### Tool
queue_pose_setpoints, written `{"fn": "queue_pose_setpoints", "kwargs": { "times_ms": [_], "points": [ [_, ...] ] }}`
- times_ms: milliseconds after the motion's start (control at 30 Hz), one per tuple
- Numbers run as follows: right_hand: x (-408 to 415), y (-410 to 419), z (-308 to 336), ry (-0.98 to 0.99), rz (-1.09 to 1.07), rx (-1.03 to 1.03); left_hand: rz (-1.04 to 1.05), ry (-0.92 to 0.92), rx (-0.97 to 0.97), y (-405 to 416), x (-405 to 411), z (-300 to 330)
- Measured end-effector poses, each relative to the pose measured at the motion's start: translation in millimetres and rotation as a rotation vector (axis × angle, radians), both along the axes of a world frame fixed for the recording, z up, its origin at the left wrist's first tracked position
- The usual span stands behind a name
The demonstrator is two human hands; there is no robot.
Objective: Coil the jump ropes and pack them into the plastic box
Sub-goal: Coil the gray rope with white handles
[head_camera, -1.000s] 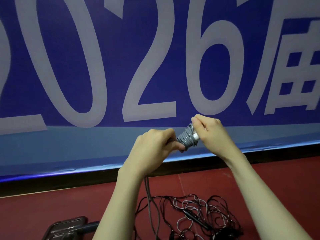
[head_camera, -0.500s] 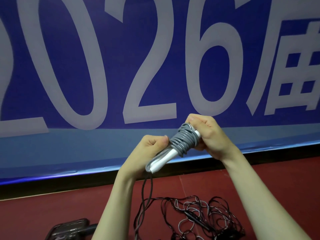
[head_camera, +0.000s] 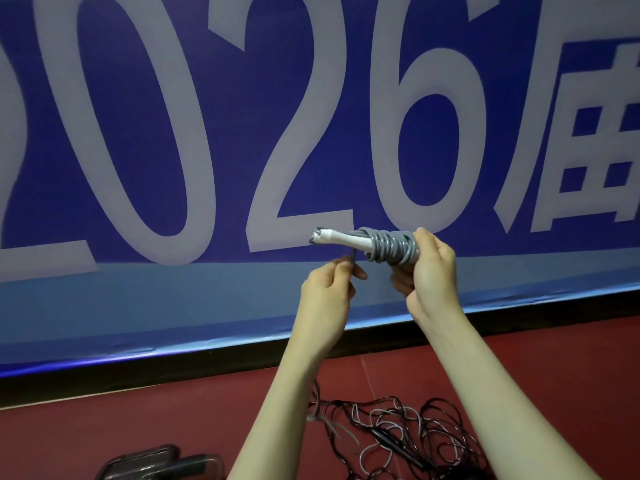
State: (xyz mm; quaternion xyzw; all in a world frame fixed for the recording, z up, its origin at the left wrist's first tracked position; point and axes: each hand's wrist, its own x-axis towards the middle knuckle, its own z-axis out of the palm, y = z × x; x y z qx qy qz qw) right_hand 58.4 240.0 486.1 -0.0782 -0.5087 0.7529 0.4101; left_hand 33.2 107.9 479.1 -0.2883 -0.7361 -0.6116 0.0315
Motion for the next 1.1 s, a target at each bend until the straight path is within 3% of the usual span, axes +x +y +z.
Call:
{"fn": "queue_pose_setpoints", "kwargs": {
  "times_ms": [133, 267, 433, 533, 633, 900, 1100],
  "points": [
    [-7, 7, -3, -0.034, -0.193, -0.025, 0.131, 0.310, -0.397, -1, 7, 3],
    [-4, 20, -9, -0.085, -0.465, 0.335, 0.247, 0.563, -0.694, 1, 15, 7],
    [10, 27, -8, 0.019, -0.558, 0.755, 0.315, 0.731, -0.759, -15, 9, 19],
    [15, 23, -5, 0.085, -0.569, 0.893, 0.327, 0.911, -0.789, -22, 2, 19],
    [19, 22, -1, 0.097, -0.535, 1.005, 0.276, 1.045, -0.694, -28, -6, 14],
    [39, 25, 22, -0.070, -0.212, 1.171, 0.141, 0.880, -0.485, -37, -1, 17],
    [46, 27, 27, 0.020, 0.145, 0.849, -0.114, 0.430, -0.140, -40, 0, 16]
  ]
}}
